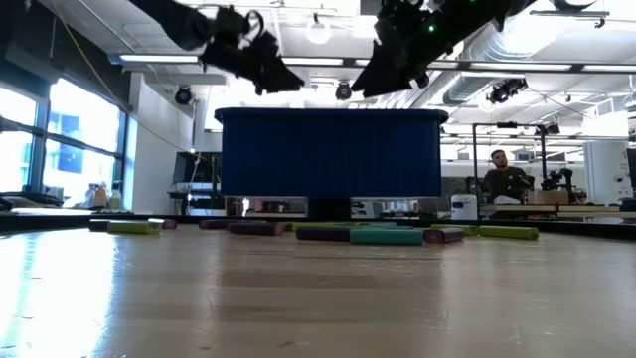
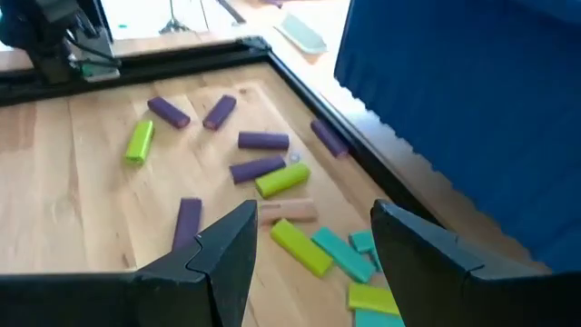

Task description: Sort blocks

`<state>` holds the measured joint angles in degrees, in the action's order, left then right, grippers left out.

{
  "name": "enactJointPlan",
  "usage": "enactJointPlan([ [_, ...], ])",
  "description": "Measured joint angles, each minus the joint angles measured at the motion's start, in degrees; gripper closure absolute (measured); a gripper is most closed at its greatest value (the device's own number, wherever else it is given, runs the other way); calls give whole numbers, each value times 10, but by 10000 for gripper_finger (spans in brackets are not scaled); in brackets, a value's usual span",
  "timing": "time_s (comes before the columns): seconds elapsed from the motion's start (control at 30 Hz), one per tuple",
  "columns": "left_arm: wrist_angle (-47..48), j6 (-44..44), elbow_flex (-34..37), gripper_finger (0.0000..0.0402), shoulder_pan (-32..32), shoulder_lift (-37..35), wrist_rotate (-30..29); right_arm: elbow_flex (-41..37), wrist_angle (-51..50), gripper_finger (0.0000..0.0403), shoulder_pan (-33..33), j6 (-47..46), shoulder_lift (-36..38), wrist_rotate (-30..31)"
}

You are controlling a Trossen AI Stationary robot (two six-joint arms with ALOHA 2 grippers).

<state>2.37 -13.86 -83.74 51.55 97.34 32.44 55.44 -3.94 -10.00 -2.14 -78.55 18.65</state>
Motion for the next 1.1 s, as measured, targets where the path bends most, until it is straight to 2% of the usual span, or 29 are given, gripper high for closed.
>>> enactJointPlan([
  [0.1, 1, -10, -17, 222, 15, 36, 27, 0, -15, 201, 4, -3, -9, -2],
  [0.27, 22, -60, -18, 222, 12, 52, 26, 0, -32, 201, 8, -3, -26, -3],
  [0.47, 50, -115, -19, 222, -5, 49, -11, 0, -25, 201, 6, -4, -45, -2],
  [0.6, 42, -120, -19, 222, -17, 50, -27, 0, -22, 201, 6, -4, -48, -2],
  [0.87, -28, -118, -19, 222, -70, 51, -141, 0, -15, 201, 4, 6, -46, -2],
  [1.1, -70, -62, -19, 222, -80, 51, -149, 0, -16, 201, 3, 6, -46, -5],
])
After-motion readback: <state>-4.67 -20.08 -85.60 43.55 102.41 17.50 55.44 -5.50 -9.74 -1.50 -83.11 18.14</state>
